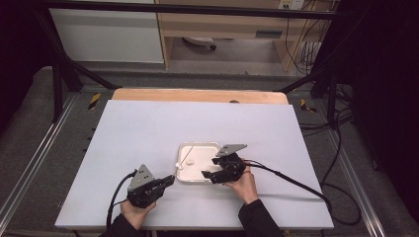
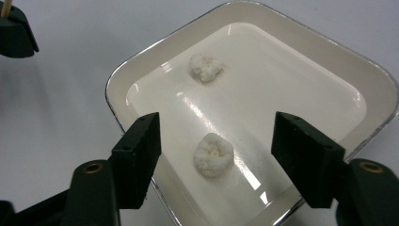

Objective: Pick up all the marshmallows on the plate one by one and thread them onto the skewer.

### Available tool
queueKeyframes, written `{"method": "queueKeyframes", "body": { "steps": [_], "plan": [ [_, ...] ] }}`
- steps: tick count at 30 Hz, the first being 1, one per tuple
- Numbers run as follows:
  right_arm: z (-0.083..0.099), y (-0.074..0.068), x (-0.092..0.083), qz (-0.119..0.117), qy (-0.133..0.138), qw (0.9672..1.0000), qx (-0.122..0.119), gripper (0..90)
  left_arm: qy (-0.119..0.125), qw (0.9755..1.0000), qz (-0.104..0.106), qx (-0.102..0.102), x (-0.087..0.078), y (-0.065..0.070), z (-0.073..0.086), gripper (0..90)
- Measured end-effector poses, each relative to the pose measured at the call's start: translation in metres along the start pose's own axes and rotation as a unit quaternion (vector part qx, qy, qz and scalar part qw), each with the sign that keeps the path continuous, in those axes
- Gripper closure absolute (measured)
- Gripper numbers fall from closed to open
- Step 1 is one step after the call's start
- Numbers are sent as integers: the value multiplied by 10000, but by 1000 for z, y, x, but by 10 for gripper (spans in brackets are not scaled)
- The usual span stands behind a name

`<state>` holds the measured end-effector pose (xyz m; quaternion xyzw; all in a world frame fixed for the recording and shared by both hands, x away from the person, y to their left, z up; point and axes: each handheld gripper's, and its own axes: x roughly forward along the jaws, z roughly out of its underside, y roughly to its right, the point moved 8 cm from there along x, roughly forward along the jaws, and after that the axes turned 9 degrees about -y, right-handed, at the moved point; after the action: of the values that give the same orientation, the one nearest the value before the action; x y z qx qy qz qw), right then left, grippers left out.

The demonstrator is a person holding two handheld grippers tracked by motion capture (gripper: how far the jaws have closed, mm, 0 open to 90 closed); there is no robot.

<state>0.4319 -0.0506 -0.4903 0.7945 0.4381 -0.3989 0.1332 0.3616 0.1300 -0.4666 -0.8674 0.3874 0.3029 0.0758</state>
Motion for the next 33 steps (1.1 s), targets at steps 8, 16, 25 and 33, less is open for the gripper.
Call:
{"method": "queueKeyframes", "body": {
  "steps": [8,16,25,33],
  "plan": [
    [6,0,7,101,-147,9996,-211,499,-24,10000,23,-12,1,0,1,876],
    [9,-1,12,185,-168,9988,-433,601,-33,10000,36,-29,1,0,1,876],
    [11,-1,13,339,-139,9972,-653,675,-35,10000,54,-36,2,1,1,877],
    [9,0,10,338,-114,9979,-532,718,-31,10000,71,-39,2,1,1,876]
  ]
}}
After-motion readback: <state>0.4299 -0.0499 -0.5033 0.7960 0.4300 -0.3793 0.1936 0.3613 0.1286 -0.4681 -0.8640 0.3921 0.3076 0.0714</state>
